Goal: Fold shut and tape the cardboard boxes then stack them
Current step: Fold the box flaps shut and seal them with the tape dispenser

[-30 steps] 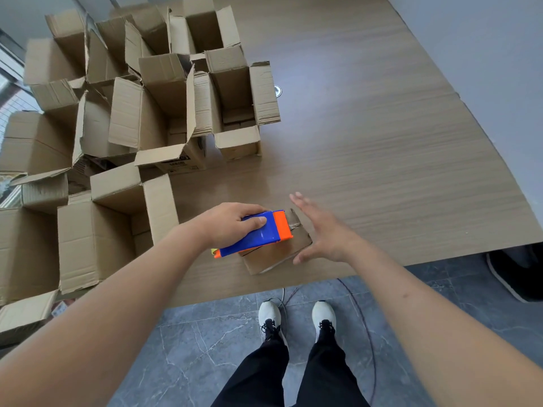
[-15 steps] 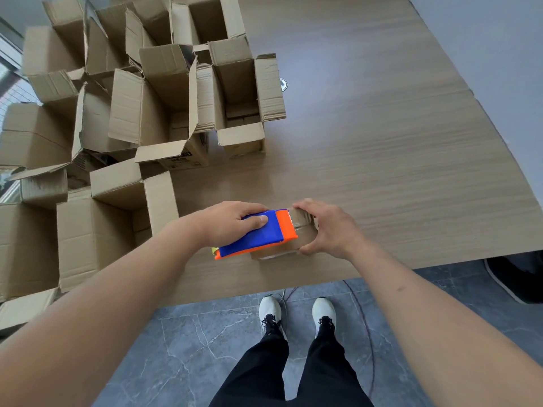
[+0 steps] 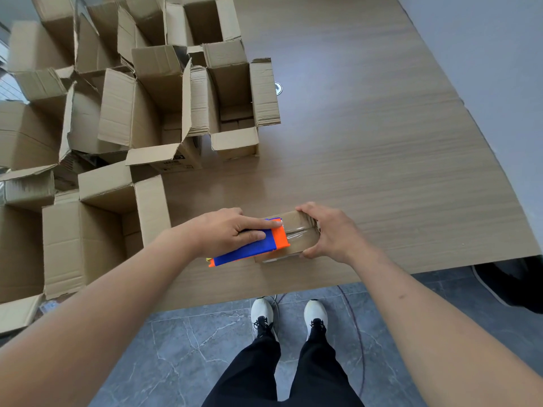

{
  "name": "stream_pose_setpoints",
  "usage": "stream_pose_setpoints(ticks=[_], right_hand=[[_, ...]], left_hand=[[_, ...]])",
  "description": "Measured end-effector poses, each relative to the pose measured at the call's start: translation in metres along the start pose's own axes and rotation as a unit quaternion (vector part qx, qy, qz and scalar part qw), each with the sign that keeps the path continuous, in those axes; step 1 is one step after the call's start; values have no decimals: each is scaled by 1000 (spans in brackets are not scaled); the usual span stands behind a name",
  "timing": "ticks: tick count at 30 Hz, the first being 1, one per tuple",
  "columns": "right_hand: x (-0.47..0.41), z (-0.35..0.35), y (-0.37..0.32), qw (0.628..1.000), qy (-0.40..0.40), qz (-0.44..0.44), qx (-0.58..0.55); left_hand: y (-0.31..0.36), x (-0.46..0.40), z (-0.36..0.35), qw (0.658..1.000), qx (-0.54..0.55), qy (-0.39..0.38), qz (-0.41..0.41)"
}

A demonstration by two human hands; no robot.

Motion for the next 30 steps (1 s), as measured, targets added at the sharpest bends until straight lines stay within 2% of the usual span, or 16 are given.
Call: stream_pose_setpoints(ticks=[4,8,14,30], right_hand=[[1,1,0,1000,8,-3,-3],[3,2,0,1000,14,0,-4],[8,7,-2,1000,8,0,-1],[24,51,27,997,20,-69,13]], left_hand=[[6,4,0,1000,-18,24,-9],[-1,11,7,999,23,14,-21],[-8,18,19,999,29,3,-30],[-44,39,4,1000,15,13,-6]])
Point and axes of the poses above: each hand's wrist, its own x-axis away from the middle knuckle, its own z-axis out of the back of the hand, y = z × x, the point moved 1 cm from there along -x, towards the middle knuckle, and after that the axes turned 6 degrees about -x, right-handed, at the moved point
